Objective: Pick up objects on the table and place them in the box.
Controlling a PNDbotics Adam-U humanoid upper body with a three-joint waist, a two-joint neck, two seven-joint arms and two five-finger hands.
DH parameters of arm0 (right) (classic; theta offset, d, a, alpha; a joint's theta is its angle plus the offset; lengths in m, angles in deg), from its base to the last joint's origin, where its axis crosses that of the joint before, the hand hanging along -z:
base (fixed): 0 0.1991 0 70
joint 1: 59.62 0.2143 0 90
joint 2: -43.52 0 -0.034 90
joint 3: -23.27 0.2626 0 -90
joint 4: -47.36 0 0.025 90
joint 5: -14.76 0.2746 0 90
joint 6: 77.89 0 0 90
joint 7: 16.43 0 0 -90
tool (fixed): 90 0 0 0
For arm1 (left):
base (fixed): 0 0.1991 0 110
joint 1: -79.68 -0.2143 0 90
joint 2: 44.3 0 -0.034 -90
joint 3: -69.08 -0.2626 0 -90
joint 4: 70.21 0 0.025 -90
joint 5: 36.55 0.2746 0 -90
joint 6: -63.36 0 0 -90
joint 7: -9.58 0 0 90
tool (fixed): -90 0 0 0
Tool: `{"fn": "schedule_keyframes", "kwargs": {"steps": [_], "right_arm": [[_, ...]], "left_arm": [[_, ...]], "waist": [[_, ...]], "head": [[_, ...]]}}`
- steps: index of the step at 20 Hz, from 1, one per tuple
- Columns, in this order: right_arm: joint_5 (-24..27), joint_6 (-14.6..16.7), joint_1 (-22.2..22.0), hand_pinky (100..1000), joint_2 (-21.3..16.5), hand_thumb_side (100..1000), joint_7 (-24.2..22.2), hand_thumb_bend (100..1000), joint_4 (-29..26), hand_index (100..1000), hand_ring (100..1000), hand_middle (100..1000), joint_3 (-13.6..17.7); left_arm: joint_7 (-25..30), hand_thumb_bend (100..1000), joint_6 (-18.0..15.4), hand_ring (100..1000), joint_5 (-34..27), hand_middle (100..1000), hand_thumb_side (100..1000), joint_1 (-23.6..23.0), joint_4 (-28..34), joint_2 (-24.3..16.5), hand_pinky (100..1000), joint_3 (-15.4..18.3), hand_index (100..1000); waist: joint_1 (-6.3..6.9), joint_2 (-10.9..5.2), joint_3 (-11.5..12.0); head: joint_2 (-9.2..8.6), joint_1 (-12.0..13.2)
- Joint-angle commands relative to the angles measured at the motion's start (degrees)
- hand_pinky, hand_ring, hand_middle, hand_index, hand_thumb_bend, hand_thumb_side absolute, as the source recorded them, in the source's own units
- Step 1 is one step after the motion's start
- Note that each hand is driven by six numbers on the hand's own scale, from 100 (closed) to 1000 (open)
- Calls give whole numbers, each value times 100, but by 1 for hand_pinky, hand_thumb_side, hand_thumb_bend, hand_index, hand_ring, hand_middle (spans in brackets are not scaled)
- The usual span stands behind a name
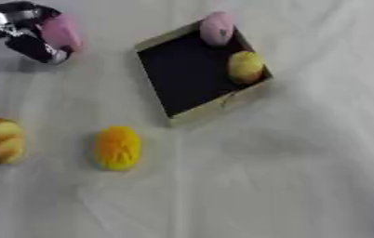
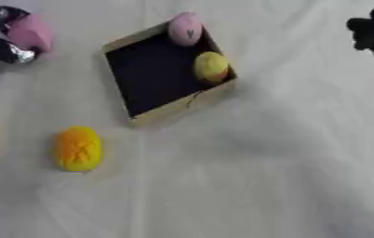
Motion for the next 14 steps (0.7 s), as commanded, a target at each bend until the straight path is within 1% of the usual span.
{"fn": "schedule_keyframes", "kwargs": {"steps": [1,4,7,10,14], "right_arm": [[-15,-24,7,1000,-80,526,18,100,-118,800,915,584,62],[-1,-44,-3,1000,-69,526,30,100,-118,800,915,584,62],[25,-46,-4,1000,-71,529,42,100,-118,800,914,584,61],[62,-40,3,1000,-76,531,54,100,-118,800,913,584,55],[125,-66,39,1000,-51,531,53,100,-118,800,913,585,24]], "left_arm": [[-180,100,43,500,-11,367,244,96,269,-209,563,-10,553],[-406,100,-66,483,-173,351,244,113,541,-188,558,-66,539],[-480,100,-210,480,-400,348,245,166,873,-139,560,-204,542],[-447,100,-409,483,-632,353,245,277,1244,-13,566,-449,544],[-232,100,-703,483,-930,358,245,353,1728,246,568,-908,548]], "waist": [[63,-183,-5],[70,-223,-7],[63,-279,-9],[53,-350,-1],[56,-448,-5]], "head": [[-3,-13],[29,-18],[74,-29],[129,-60],[193,-84]]}}
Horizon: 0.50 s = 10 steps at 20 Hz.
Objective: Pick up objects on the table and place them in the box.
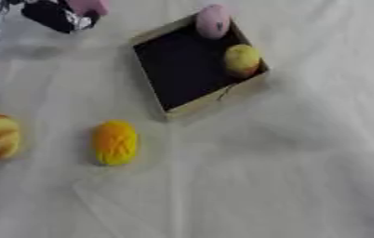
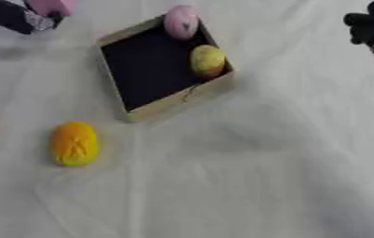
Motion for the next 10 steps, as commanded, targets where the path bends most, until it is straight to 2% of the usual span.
{"fn": "schedule_keyframes", "kwargs": {"steps": [1,3,6,10], "right_arm": [[77,-27,83,1000,-51,531,3,100,-118,800,913,585,18],[106,-51,112,1000,-34,527,-6,100,-118,800,913,586,1],[149,-77,129,1000,-19,526,-2,100,-118,800,912,587,-5],[206,-101,130,1000,3,532,14,100,-118,800,911,587,-6]], "left_arm": [[168,100,-233,484,-251,358,245,137,458,108,568,-316,549],[321,100,-346,492,-408,371,244,93,712,249,570,-569,562],[508,100,-235,502,-596,383,244,26,1068,299,580,-888,576],[434,100,62,513,-467,394,221,-21,980,431,592,-947,583]], "waist": [[56,-465,-4],[60,-520,-27],[73,-597,-52],[98,-680,-98]], "head": [[54,-34],[76,-26],[106,-16],[112,-20]]}}
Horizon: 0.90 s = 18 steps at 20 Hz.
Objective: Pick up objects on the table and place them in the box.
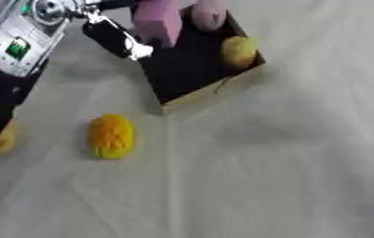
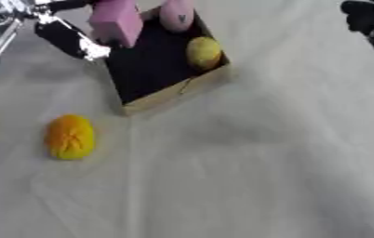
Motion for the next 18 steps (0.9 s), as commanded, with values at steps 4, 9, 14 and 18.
{"fn": "schedule_keyframes", "kwargs": {"steps": [4,9,14,18], "right_arm": [[108,-37,45,1000,-74,529,25,100,-118,800,911,587,35],[113,-67,41,1000,-52,531,29,100,-118,799,910,587,34],[115,-69,36,1000,-43,531,36,100,-118,799,909,587,29],[119,-80,29,1000,-35,530,35,100,-118,799,909,587,21]], "left_arm": [[-173,100,312,527,299,409,244,103,-264,168,609,-38,594],[-381,100,201,555,636,441,245,116,-526,302,638,-6,632],[-508,192,21,845,948,768,174,89,-596,408,903,-32,919],[-268,444,-278,1000,1180,872,307,71,-510,421,1000,-123,992]], "waist": [[92,-697,-48],[114,-690,-81],[114,-692,-109],[119,-707,-122]], "head": [[26,-14],[25,-31],[42,-44],[63,-53]]}}
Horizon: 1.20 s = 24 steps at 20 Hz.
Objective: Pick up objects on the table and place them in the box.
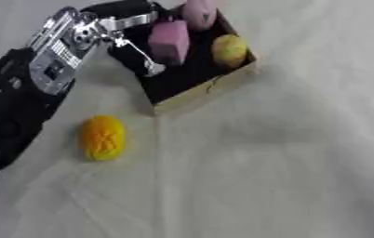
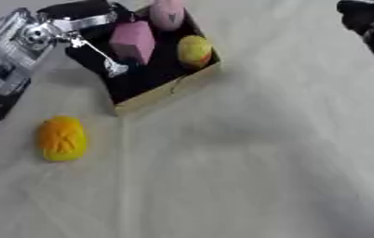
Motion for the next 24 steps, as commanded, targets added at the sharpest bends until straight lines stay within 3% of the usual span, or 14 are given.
{"fn": "schedule_keyframes", "kwargs": {"steps": [1,4,6,11,15,17,20,24], "right_arm": [[24,-24,22,1000,-86,530,2,100,-118,799,909,587,21],[24,-36,2,1000,-80,529,7,100,-118,799,908,587,26],[24,-42,-14,1000,-79,529,12,100,-118,799,908,586,30],[35,-51,-37,1000,-74,530,26,100,-118,798,907,587,31],[47,-49,-70,1000,-83,531,45,100,-118,798,907,587,33],[56,-39,-85,1000,-96,530,59,100,-118,798,906,587,38],[65,-18,-115,1000,-123,527,87,100,-118,798,906,587,56],[63,-1,-152,1000,-150,526,130,100,-118,798,906,587,84]], "left_arm": [[158,490,-273,1000,188,893,388,69,121,-49,1000,14,1000],[211,542,-540,1000,289,927,449,58,131,-53,1000,95,1000],[211,541,-633,1000,322,931,388,60,172,-64,1000,154,1000],[174,381,-593,1000,244,914,200,55,296,-88,1000,287,1000],[137,285,-465,1000,-65,887,169,20,584,-180,1000,359,988],[97,249,-400,1000,-270,858,106,-55,929,-325,1000,415,966],[-37,208,-253,947,-679,802,100,-338,1736,-744,939,540,924],[-355,241,27,910,-1204,777,100,-1138,3068,-1619,893,729,905]], "waist": [[64,-712,-12],[67,-730,-8],[66,-745,-1],[58,-792,14],[32,-845,62],[15,-875,110],[-5,-909,201],[-37,-928,361]], "head": [[25,-30],[43,-38],[57,-52],[93,-77],[144,-87],[184,-106],[241,-160],[292,-239]]}}
